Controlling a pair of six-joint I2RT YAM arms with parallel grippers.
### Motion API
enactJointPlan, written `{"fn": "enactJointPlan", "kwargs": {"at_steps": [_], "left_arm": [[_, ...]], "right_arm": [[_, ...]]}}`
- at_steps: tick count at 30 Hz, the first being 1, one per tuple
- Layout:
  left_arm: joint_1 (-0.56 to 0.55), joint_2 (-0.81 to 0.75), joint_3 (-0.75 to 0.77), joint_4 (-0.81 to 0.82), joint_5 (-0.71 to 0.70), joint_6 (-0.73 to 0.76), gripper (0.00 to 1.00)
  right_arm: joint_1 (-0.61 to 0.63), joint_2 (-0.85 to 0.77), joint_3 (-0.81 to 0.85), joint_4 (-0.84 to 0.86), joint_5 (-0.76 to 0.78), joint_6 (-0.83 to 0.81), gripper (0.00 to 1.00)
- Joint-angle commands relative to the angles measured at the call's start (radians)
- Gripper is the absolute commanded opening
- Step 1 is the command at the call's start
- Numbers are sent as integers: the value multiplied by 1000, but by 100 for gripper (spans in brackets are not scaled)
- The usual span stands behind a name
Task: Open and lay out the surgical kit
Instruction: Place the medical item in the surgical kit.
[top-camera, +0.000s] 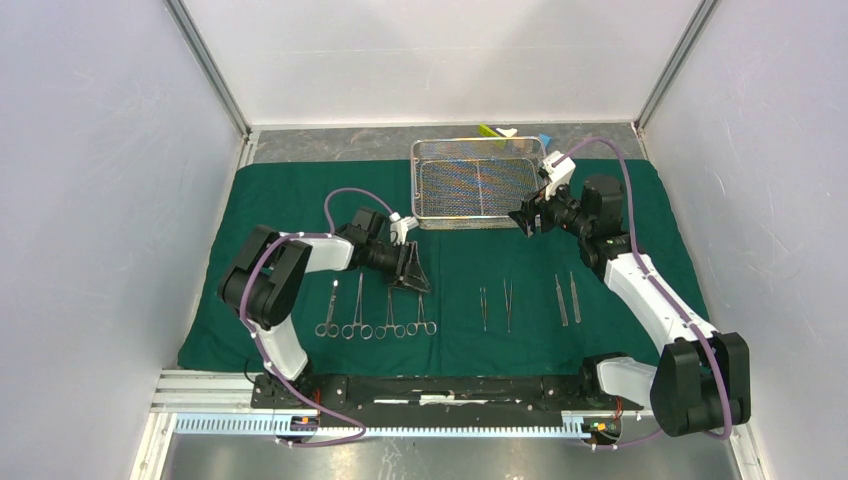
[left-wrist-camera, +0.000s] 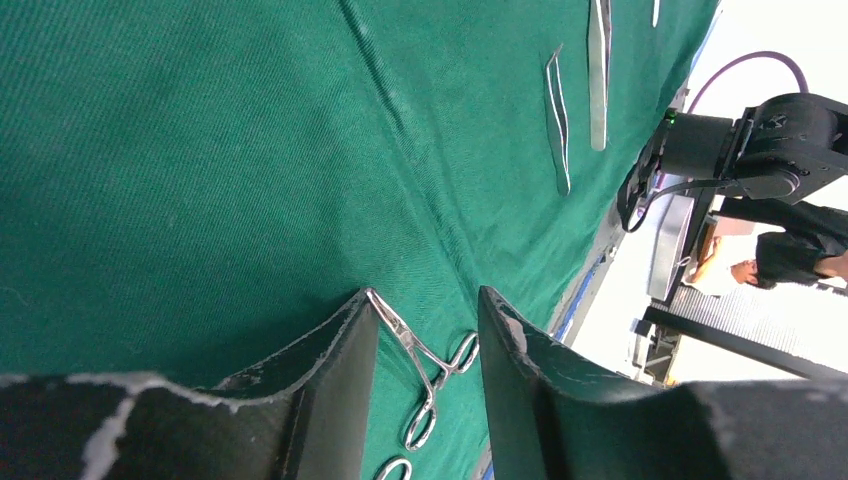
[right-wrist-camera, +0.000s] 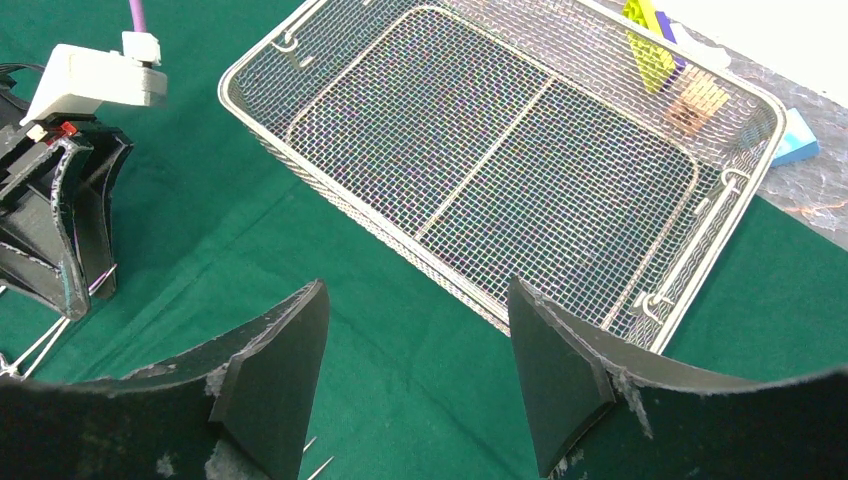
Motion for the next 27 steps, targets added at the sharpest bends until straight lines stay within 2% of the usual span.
{"fn": "enactJointPlan", "kwargs": {"at_steps": [1, 16, 27], "left_arm": [[-2, 2, 18, -25, -42, 48, 50], [-8, -29, 15, -55, -83, 62, 58], [-9, -96, -6, -72, -135, 77, 77]], "right_arm": [[-5, -14, -12, 43, -18, 7, 73], [-6, -14, -15, 46, -16, 12, 74], [-5, -12, -10, 44, -16, 12, 74]]}}
